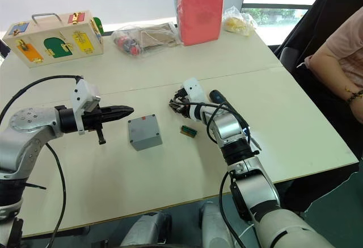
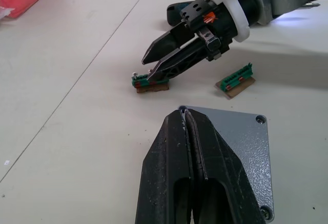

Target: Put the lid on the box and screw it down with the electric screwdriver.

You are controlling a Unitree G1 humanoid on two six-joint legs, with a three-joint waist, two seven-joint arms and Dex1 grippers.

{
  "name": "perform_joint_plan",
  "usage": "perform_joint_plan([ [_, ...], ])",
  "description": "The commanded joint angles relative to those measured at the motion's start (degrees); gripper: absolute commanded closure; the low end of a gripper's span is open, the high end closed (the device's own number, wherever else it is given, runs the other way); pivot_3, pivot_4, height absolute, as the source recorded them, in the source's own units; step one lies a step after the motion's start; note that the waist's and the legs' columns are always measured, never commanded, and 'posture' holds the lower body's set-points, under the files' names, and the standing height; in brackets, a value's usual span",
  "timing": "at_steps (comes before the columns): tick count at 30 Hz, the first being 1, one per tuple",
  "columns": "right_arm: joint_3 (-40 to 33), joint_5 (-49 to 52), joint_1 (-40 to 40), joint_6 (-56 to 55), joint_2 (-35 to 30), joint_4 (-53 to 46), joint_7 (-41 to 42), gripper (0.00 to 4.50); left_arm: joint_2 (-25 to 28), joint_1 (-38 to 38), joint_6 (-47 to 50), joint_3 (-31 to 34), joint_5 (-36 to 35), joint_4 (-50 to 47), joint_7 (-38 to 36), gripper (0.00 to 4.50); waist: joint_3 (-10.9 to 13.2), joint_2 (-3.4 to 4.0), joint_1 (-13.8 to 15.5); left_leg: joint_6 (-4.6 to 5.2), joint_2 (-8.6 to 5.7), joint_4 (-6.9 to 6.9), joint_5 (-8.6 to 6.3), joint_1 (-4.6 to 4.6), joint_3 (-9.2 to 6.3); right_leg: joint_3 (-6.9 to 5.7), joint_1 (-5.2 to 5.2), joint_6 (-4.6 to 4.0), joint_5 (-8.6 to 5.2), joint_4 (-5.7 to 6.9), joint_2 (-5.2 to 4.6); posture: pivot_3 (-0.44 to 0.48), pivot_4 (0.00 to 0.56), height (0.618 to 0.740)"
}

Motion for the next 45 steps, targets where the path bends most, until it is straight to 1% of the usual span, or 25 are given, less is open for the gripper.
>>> perform_joint_plan([
  [1,-0.22,-0.14,-0.76,-0.93,0.57,-0.97,0.2,2.52,0.04,-0.1,-1.02,0.71,-0.49,-0.95,-0.09,4.5,0.0,0.0,-0.02,0.0,0.0,0.0,0.0,0.0,0.0,0.0,0.0,0.0,0.0,0.0,0.0,0.0,0.15,0.74],
  [5,-0.23,-0.18,-0.83,-1.0,0.7,-0.89,0.21,2.52,0.11,-0.07,-1.06,0.79,-0.45,-0.9,-0.08,4.5,0.0,0.0,-0.05,0.0,0.0,0.0,0.0,0.0,0.0,0.0,-0.01,0.0,0.0,0.01,0.0,0.0,0.15,0.74],
  [6,-0.24,-0.17,-0.85,-0.99,0.72,-0.86,0.22,3.02,0.1,-0.07,-1.06,0.78,-0.45,-0.92,-0.06,4.5,0.0,0.0,-0.04,0.0,0.0,0.0,0.0,0.0,0.0,0.0,-0.01,0.0,0.0,0.01,0.0,0.0,0.15,0.74],
  [7,-0.24,-0.18,-0.89,-0.97,0.74,-0.8,0.22,3.22,0.09,-0.09,-1.06,0.77,-0.43,-0.92,-0.04,4.5,0.0,0.0,-0.03,0.0,0.0,0.0,0.0,0.0,0.0,0.0,-0.01,0.0,0.0,0.01,0.0,0.0,0.15,0.74],
  [9,-0.18,-0.24,-0.89,-0.94,0.72,-0.7,0.28,3.88,-0.05,-0.14,-1.02,0.64,-0.36,-1.03,0.16,4.5,0.0,0.0,-0.03,0.0,0.0,0.0,0.0,0.0,0.0,0.0,-0.01,0.0,0.0,0.01,0.0,0.0,0.15,0.74],
  [10,-0.18,-0.25,-0.92,-0.93,0.74,-0.65,0.29,4.38,-0.09,-0.2,-0.98,0.62,-0.37,-1.06,0.23,4.5,0.0,0.0,-0.03,0.0,0.0,0.0,0.0,0.0,0.0,0.0,-0.01,0.0,0.0,0.01,0.0,0.0,0.15,0.74],
  [11,-0.16,-0.27,-0.92,-0.83,0.73,-0.59,0.29,4.46,-0.15,-0.23,-0.94,0.59,-0.4,-1.12,0.3,4.5,0.0,0.0,-0.03,0.0,0.0,0.0,0.0,0.0,0.0,0.0,-0.01,0.0,0.0,0.01,0.0,0.0,0.15,0.74],
  [18,-0.04,-0.4,-1.07,-0.24,0.53,-0.86,0.44,4.46,-0.29,-0.44,-0.96,0.6,-0.31,-0.92,0.37,4.5,0.0,0.0,-0.04,0.0,0.0,0.0,0.0,0.0,0.0,0.0,-0.01,0.0,0.0,0.01,0.0,0.0,0.15,0.74],
  [25,-2.44,1.45,-3.41,4.34,-1.16,-7.36,0.46,4.46,0.08,0.64,-0.99,0.99,-0.35,-1.29,0.14,4.5,0.0,0.0,-0.04,0.0,0.0,0.0,0.0,0.0,0.0,0.0,-0.01,0.0,0.0,0.01,0.0,0.0,0.15,0.74],
  [28,-1.96,2.44,-3.77,8.24,-2.76,-12.14,2.16,4.46,0.82,1.59,-0.96,1.24,-0.38,-1.6,-0.52,4.5,0.0,0.01,-0.03,0.0,0.0,0.0,0.0,0.0,0.0,0.0,-0.02,0.0,0.0,0.02,0.0,0.0,0.15,0.74],
  [32,0.42,5.68,-4.01,16.77,-5.27,-21.41,6.9,4.46,2.03,2.85,-1.39,1.75,-0.21,-2.11,-1.36,4.5,0.0,0.01,0.04,0.0,0.0,0.0,0.0,0.0,0.0,0.0,-0.02,0.0,0.0,0.02,0.0,0.0,0.15,0.74],
  [35,1.82,9.68,-4.26,23.82,-4.97,-28.28,9.21,4.46,2.84,3.63,-1.39,2.45,-0.31,-2.28,-1.64,4.5,0.0,0.01,0.03,0.0,0.0,0.0,0.0,0.0,0.0,0.0,-0.01,0.0,0.0,0.02,-0.01,0.0,0.15,0.74],
  [37,2.34,11.05,-4.49,26.57,-4.15,-30.82,9.1,4.46,3.13,3.94,-1.46,2.72,-0.22,-2.27,-1.68,4.5,0.0,0.01,0.02,0.0,0.01,-0.01,0.0,0.0,0.0,0.0,-0.02,0.0,0.0,0.02,-0.01,0.0,0.15,0.74],
  [41,3.55,11.68,-5.31,28.07,-1.94,-31.27,7.68,4.46,3.48,4.34,-1.38,2.96,-0.29,-2.54,-1.41,4.5,0.0,0.01,0.07,0.0,0.01,0.0,0.0,0.0,0.0,0.0,-0.02,0.0,0.0,0.03,-0.01,0.0,0.15,0.74],
  [45,6.03,10.22,-4.93,25.81,-1.6,-28.76,6.89,4.46,3.43,4.4,-1.1,2.97,-0.37,-3.05,-0.95,4.5,-0.01,0.0,0.25,0.0,-0.02,0.0,0.0,0.0,-0.01,-0.02,-0.01,0.0,0.0,0.02,-0.05,0.0,0.15,0.74],
])
